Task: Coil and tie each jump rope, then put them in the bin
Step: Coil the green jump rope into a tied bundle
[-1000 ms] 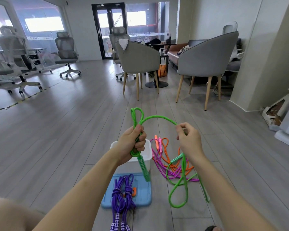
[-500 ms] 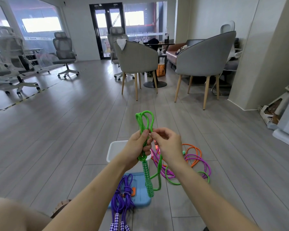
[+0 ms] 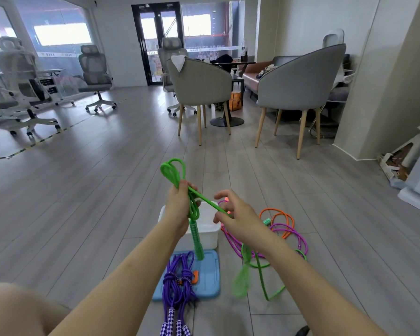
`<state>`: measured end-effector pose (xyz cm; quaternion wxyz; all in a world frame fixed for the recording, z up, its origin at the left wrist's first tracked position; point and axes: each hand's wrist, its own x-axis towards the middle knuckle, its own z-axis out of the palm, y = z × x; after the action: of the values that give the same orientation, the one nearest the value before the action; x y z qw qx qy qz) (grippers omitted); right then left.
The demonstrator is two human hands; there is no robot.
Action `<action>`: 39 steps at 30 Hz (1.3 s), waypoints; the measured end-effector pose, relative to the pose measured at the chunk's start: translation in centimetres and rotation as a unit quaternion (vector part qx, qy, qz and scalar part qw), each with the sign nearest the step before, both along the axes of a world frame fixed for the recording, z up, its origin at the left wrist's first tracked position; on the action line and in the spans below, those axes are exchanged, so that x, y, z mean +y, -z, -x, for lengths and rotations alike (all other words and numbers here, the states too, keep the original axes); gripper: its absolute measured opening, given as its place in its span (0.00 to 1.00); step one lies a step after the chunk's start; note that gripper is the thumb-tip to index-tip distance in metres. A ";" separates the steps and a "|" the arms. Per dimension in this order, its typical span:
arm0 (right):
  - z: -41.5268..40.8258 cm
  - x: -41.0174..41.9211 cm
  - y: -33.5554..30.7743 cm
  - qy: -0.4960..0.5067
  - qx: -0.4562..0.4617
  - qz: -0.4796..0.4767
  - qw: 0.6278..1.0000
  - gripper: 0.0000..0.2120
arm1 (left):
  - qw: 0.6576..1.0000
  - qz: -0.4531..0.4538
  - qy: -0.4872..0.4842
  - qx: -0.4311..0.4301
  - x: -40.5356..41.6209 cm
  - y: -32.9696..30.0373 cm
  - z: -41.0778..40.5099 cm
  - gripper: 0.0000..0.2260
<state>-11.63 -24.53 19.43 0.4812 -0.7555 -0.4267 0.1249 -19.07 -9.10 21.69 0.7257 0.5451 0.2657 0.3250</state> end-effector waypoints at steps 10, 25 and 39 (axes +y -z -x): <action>-2.0 -1.3 0.4 -0.027 0.002 0.012 1.000 0.01 | 0.986 0.111 0.089 -0.092 1.5 -2.5 1.0 0.12; -3.5 -2.7 -1.2 -0.074 -0.036 0.059 0.995 0.04 | 0.994 0.053 0.035 -0.088 1.1 -3.5 1.3 0.13; -2.4 -1.4 -3.0 0.033 -0.380 0.040 0.924 0.18 | 0.976 0.006 0.214 0.048 -0.4 -1.7 0.8 0.12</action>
<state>-9.19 -25.90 22.44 0.2563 -0.7786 -0.5468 -0.1703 -19.91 -9.52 23.42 0.7681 0.6001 0.1793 0.1336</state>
